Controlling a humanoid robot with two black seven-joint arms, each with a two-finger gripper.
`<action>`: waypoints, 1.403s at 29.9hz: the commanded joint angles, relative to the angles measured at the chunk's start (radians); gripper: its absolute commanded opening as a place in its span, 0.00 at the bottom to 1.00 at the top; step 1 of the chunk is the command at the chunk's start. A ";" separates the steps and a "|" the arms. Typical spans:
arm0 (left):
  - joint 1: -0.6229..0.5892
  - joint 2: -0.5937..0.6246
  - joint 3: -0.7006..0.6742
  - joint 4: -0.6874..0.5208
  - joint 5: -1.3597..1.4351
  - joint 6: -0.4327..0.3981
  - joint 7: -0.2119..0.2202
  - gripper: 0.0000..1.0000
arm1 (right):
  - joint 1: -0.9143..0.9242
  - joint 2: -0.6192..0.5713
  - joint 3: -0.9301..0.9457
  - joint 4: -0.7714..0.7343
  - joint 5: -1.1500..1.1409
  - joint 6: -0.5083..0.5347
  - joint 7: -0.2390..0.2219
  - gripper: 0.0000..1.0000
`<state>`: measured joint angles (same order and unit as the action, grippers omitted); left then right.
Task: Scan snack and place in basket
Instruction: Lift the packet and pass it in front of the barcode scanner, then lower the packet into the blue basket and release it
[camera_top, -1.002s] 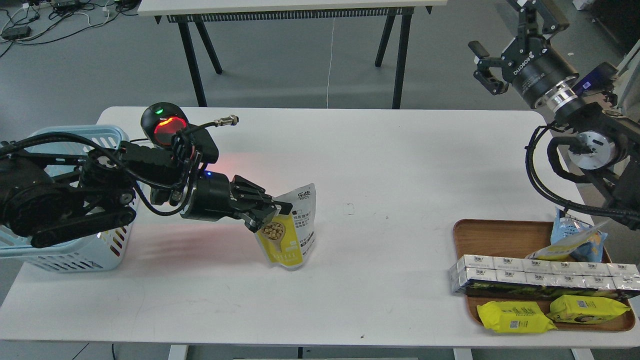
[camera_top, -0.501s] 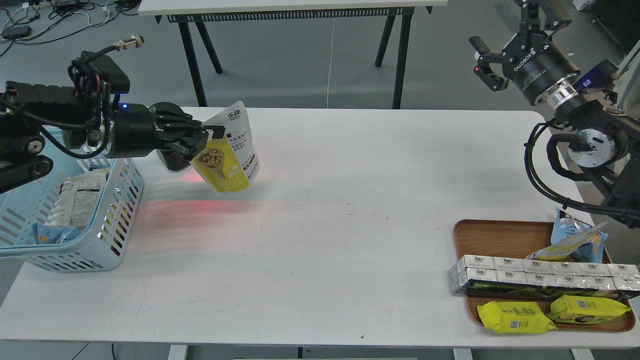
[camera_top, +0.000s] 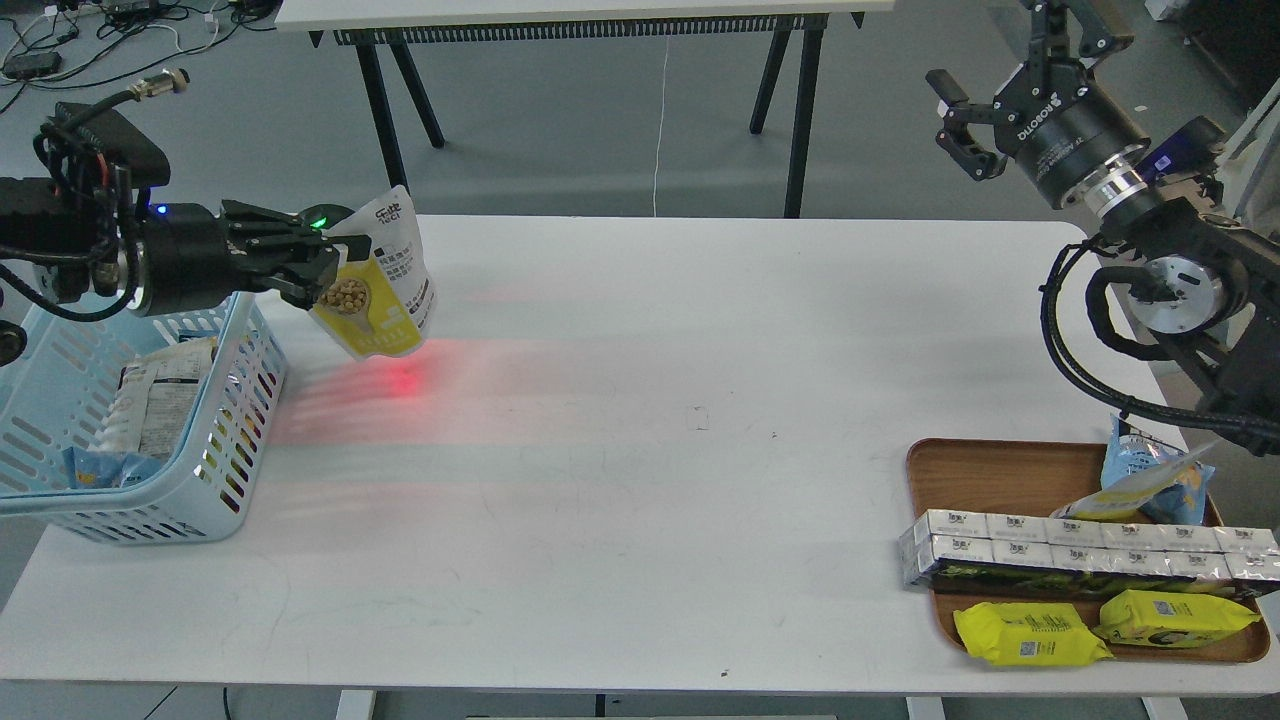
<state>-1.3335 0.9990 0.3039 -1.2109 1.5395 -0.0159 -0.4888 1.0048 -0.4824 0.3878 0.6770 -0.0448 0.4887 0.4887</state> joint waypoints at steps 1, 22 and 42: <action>-0.003 -0.002 -0.011 0.034 0.001 0.001 0.000 0.00 | -0.002 -0.001 0.000 0.004 0.000 0.000 0.000 0.99; 0.001 -0.169 -0.008 0.165 -0.004 -0.015 0.000 0.00 | -0.014 -0.002 0.003 0.049 0.000 0.000 0.000 0.99; -0.044 0.446 -0.189 -0.091 -0.007 -0.128 0.000 0.00 | -0.014 0.005 0.019 0.047 0.000 0.000 0.000 0.99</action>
<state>-1.3834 1.3821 0.1241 -1.2996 1.5328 -0.1308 -0.4887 0.9907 -0.4770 0.4063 0.7221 -0.0445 0.4887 0.4887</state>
